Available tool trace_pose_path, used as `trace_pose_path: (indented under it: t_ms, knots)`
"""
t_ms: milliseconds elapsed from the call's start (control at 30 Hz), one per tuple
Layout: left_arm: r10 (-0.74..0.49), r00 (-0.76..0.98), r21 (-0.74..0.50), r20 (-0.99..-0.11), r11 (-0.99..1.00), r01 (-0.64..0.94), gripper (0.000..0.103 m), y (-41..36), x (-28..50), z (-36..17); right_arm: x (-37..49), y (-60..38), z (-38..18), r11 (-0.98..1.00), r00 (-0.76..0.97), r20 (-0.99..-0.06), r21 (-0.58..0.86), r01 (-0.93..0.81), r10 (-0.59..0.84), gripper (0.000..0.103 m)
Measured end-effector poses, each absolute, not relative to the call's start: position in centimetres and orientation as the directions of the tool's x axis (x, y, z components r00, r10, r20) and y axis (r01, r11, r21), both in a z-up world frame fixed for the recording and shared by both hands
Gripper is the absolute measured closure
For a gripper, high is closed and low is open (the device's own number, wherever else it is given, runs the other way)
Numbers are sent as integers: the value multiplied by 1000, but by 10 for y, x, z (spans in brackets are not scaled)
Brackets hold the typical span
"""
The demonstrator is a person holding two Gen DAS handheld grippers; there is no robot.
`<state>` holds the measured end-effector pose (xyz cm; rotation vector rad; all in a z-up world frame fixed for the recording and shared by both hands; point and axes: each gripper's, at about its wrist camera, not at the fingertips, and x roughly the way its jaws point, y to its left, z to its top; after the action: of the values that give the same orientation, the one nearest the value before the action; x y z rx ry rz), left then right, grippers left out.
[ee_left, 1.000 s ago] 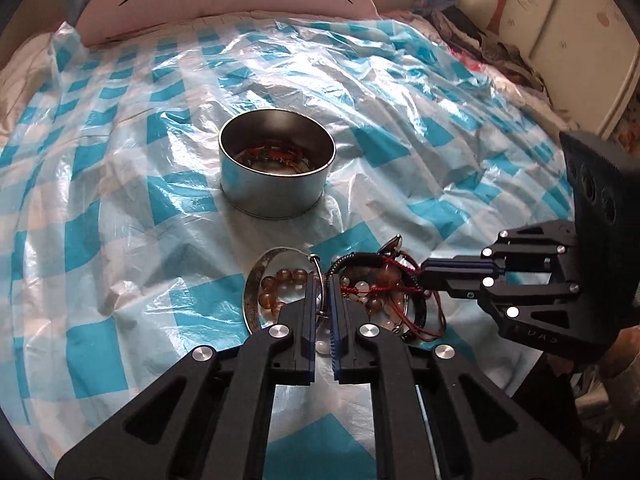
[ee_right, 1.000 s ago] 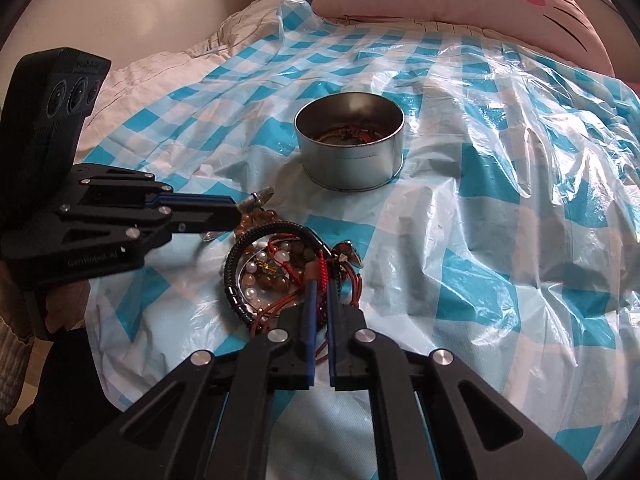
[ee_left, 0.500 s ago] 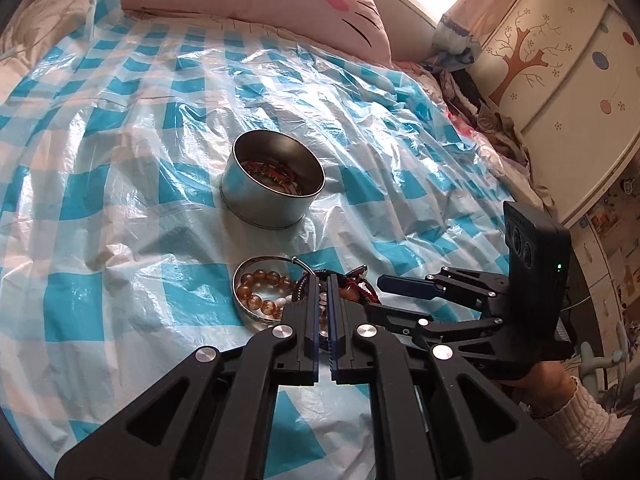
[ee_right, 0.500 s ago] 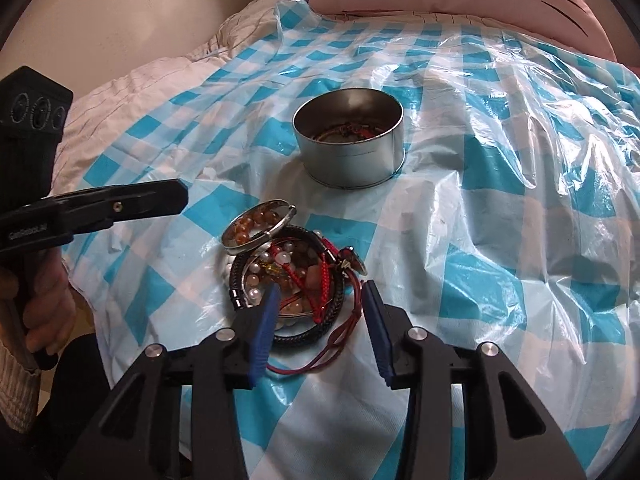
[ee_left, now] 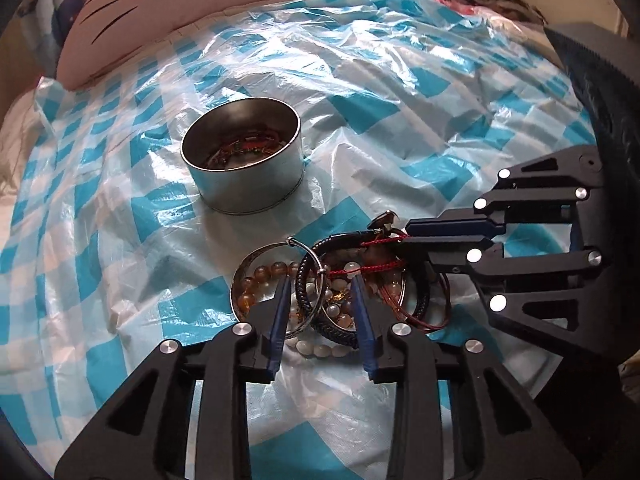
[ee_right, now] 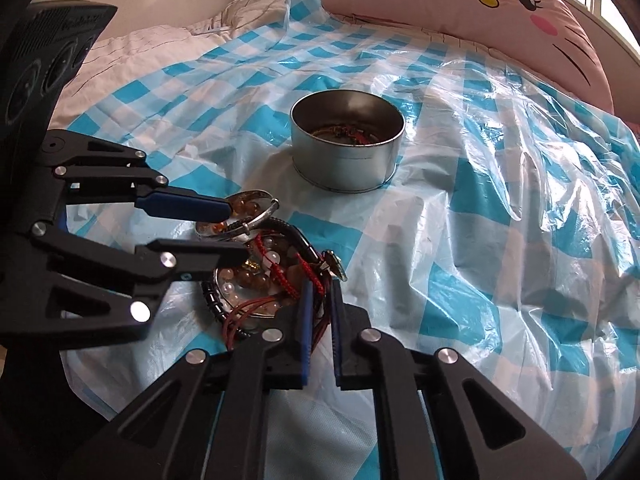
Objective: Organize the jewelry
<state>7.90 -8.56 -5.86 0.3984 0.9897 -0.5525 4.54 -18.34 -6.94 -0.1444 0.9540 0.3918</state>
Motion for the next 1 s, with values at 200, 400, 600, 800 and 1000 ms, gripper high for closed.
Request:
trace_pose_path:
  t_ms: [200,400,600,800,1000]
  knots:
    - [-231,456,82,-859,818,569,96,-81,86,-59,41,-193,-62,924,527,-797,97,-371,296,99]
    - [-345,434,-90,-832,856,509,97,-53,88,-46,34,-213,-49,913,530,-757,221,-344,382,99]
    - [-423,351,-235,-835,853,467,96,-35,95,-52,33,-201,-51,865,446,-760,302,-401,473,66]
    - [-438,339,-259,-833,849,461,96,-33,96,-54,40,-178,-64,865,432,-782,259,-430,449,63]
    - [-481,340,-317,-808,841,438,96,-23,99,-51,46,-168,-73,888,454,-818,141,-437,353,96]
